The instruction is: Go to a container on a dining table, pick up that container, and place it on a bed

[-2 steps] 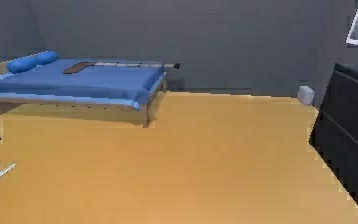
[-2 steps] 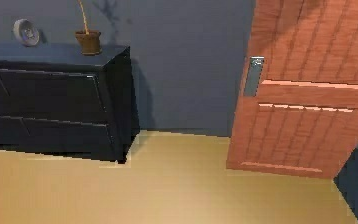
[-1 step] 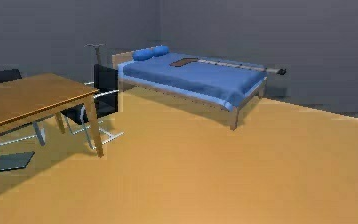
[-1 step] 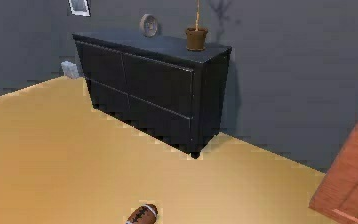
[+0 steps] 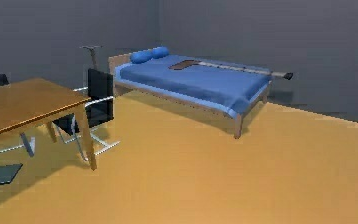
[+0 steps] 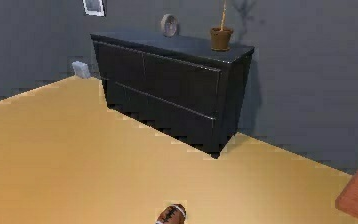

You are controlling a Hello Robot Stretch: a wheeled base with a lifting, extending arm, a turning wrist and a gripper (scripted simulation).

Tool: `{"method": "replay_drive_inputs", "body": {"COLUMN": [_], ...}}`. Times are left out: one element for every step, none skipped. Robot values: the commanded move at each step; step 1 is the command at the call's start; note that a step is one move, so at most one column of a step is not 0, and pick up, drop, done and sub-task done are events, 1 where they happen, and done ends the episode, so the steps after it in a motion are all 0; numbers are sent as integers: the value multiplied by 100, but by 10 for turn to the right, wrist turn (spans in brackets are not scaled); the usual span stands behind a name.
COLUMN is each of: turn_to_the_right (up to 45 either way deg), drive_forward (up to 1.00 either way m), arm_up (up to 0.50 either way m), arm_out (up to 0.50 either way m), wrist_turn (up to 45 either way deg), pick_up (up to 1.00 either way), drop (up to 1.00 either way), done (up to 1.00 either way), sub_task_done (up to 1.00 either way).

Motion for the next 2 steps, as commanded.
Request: {"method": "replay_drive_inputs", "body": {"turn_to_the_right": [-450, -90], "drive_forward": [0, 0], "arm_up": [0, 0], "arm_out": [0, 0], "wrist_turn": [0, 0], "pick_up": [0, 0], "drop": [0, 0], "done": [0, 0], "sub_task_done": [0, 0]}}
